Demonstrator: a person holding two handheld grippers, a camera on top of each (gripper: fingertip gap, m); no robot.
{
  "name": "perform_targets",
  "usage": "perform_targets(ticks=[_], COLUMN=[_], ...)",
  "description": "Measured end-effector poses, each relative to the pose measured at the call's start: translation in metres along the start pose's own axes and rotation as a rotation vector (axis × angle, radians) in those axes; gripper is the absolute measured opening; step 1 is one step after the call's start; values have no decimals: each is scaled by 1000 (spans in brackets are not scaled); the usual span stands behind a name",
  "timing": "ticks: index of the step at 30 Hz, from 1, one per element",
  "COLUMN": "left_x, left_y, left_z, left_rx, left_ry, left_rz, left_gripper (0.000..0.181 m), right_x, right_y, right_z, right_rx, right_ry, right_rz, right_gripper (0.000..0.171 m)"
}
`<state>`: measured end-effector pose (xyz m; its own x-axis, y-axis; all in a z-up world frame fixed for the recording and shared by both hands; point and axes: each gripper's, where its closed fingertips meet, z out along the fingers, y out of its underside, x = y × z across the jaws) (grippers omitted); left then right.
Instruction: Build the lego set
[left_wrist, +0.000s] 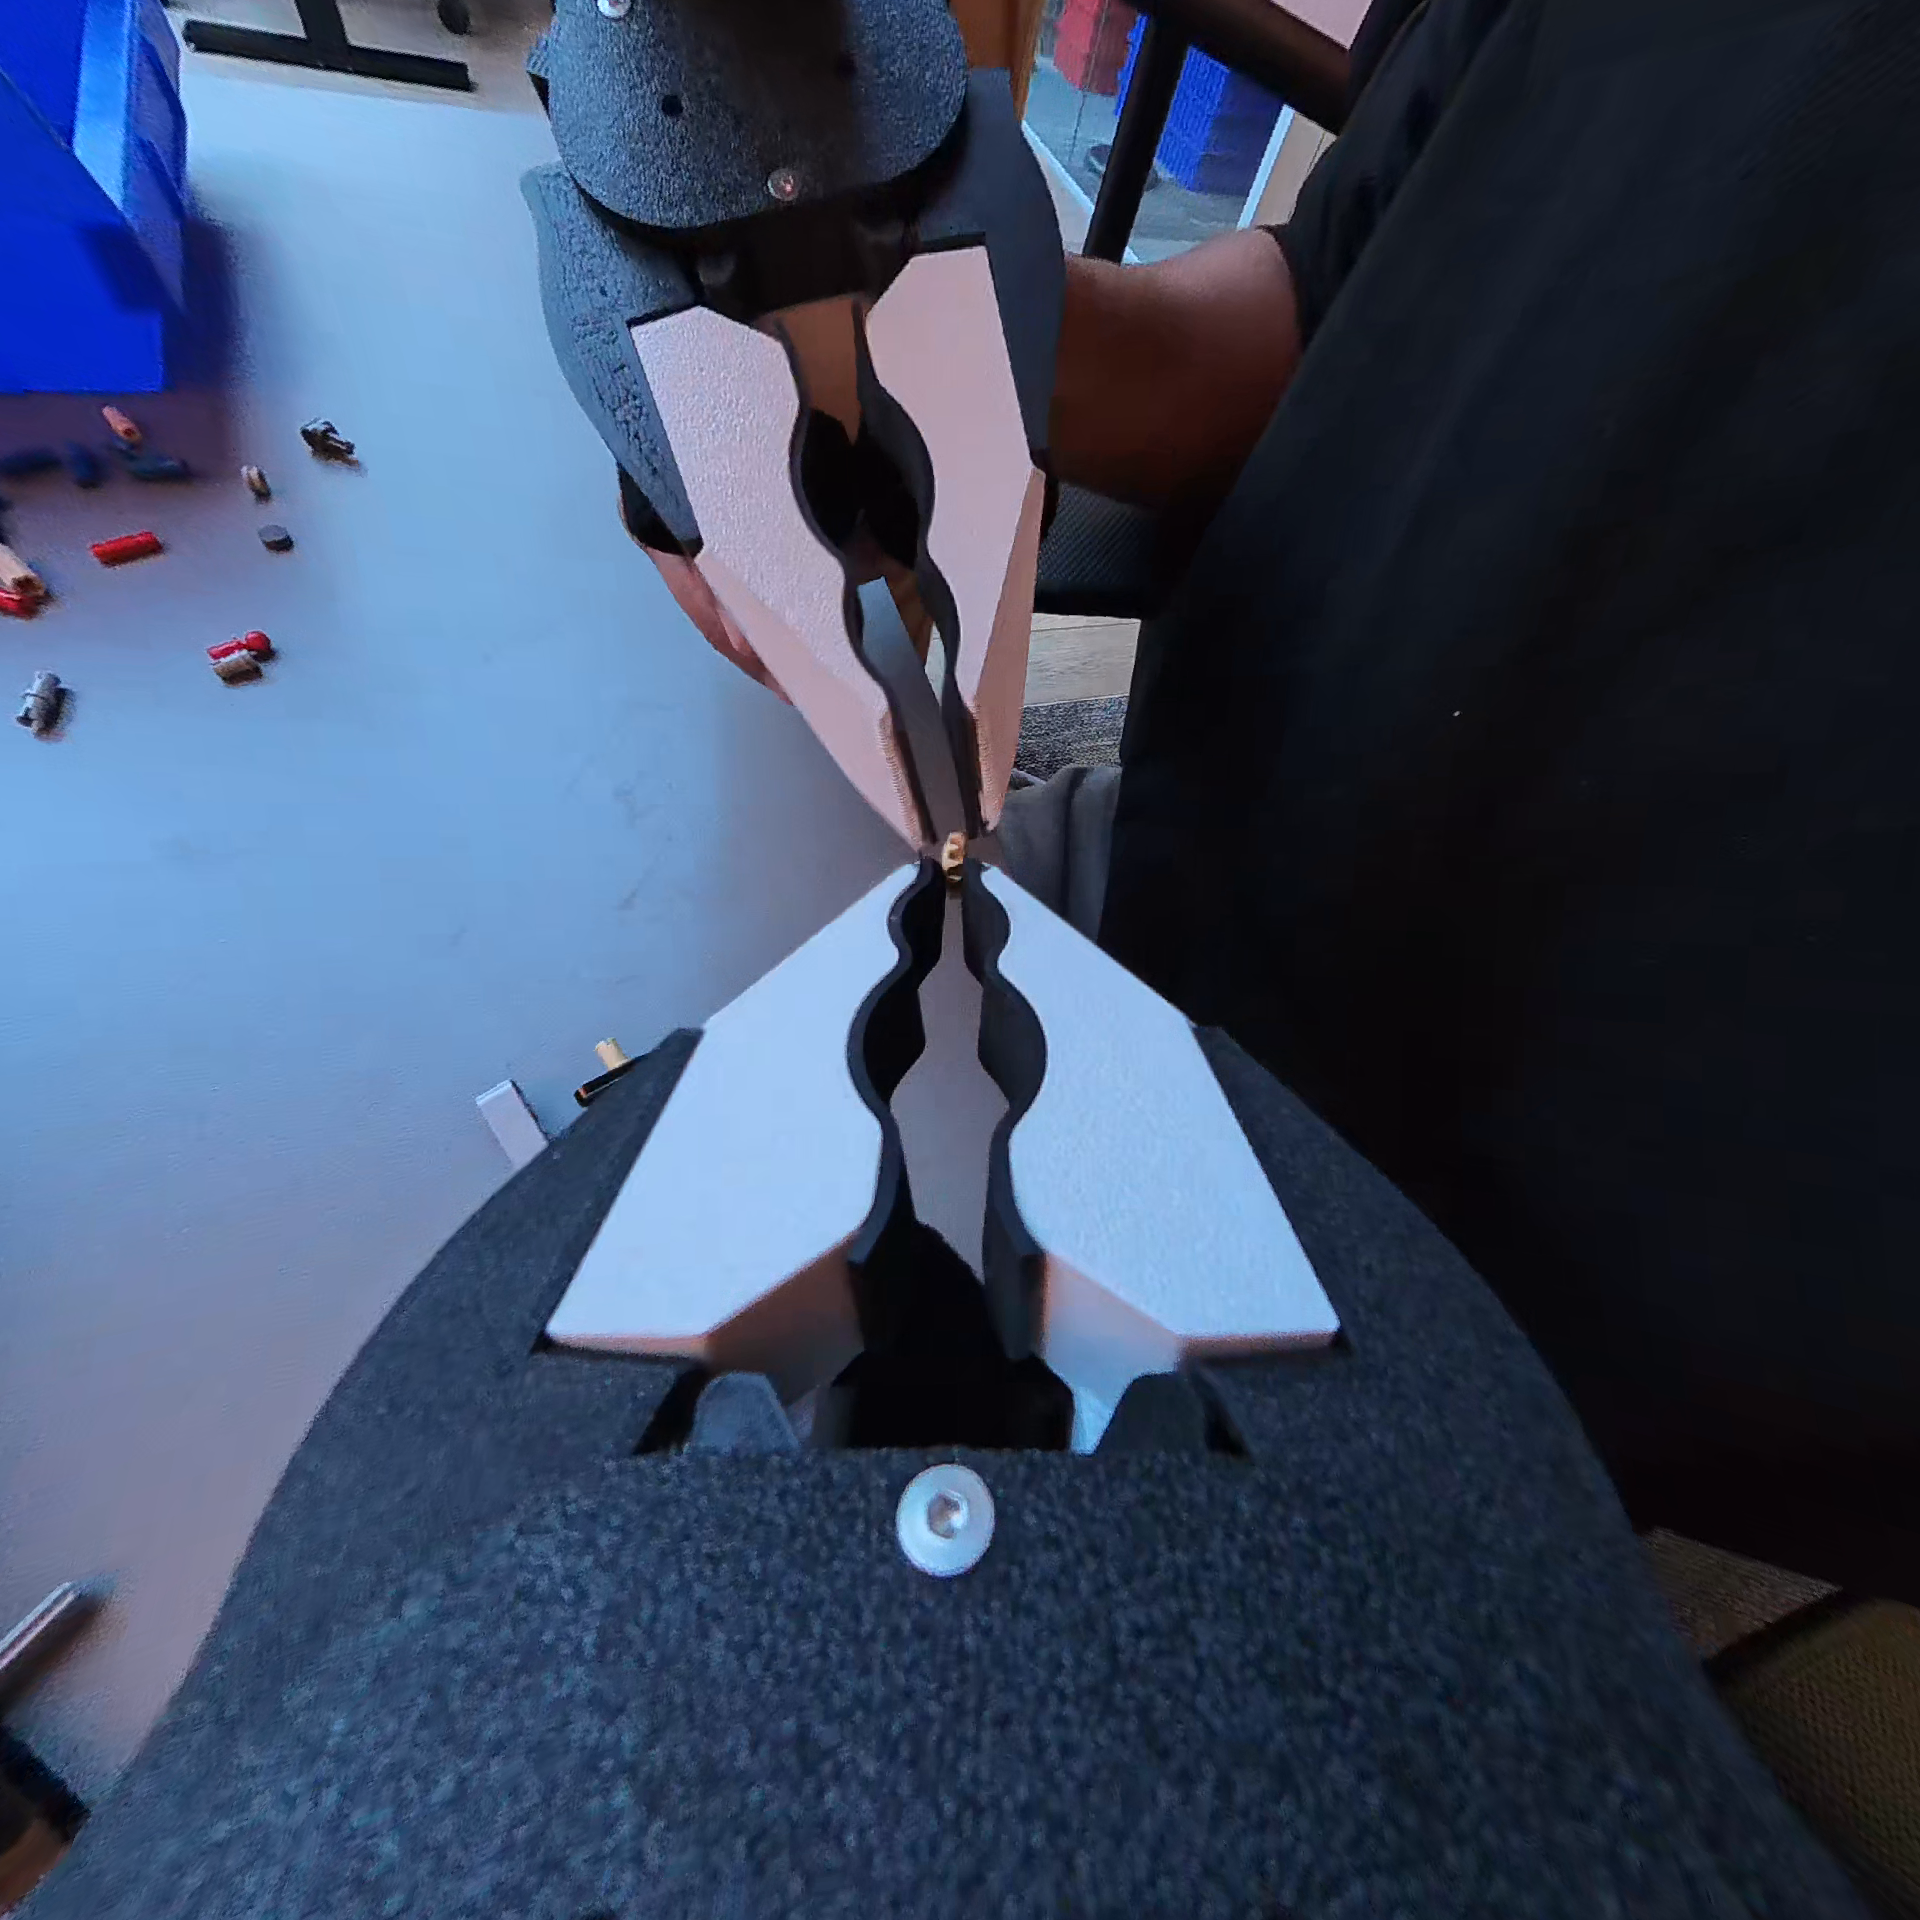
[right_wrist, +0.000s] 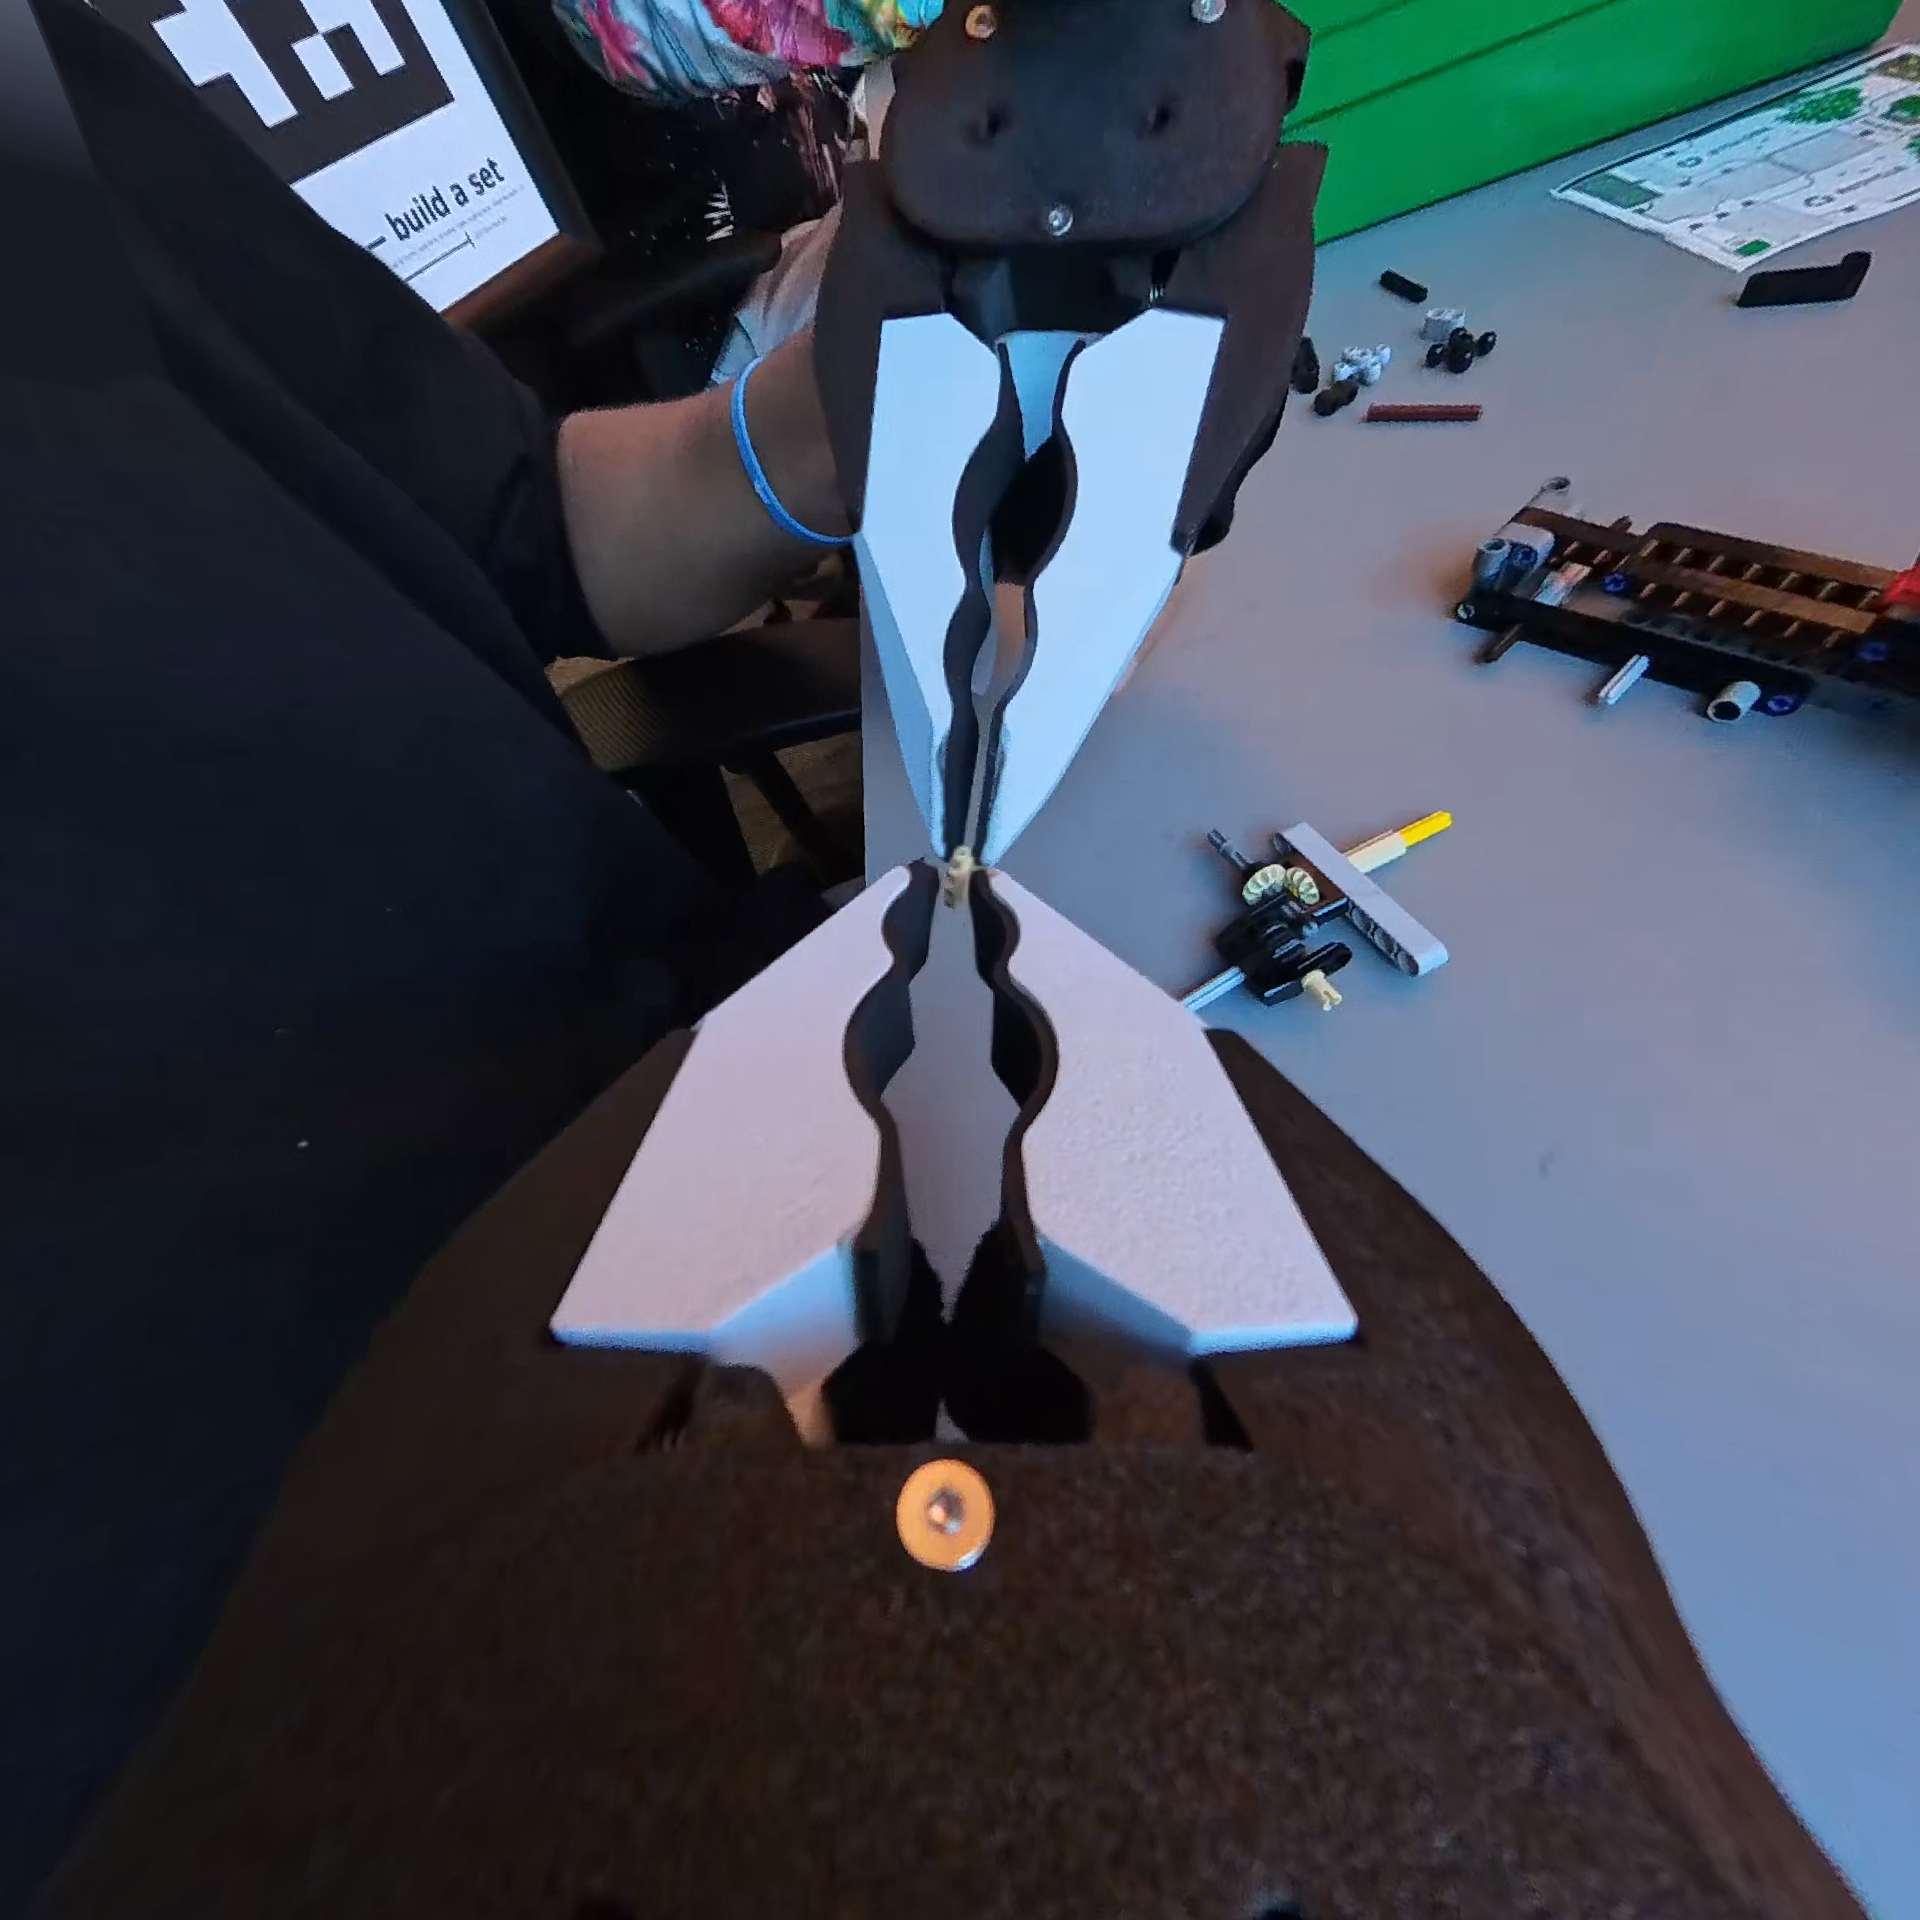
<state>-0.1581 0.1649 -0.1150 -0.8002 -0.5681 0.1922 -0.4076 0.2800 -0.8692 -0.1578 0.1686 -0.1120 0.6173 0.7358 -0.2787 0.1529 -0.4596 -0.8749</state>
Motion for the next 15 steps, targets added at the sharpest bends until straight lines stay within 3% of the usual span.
perform_targets(ticks=[15], left_x=[-6], left_y=[4], left_z=[-1], left_rx=[-21], left_ry=[-58], left_rz=[-1], left_gripper=[1], right_x=[9], right_y=[6], right_z=[5], right_rx=[-26], right_ry=[75], right_rz=[-12], right_gripper=[3])
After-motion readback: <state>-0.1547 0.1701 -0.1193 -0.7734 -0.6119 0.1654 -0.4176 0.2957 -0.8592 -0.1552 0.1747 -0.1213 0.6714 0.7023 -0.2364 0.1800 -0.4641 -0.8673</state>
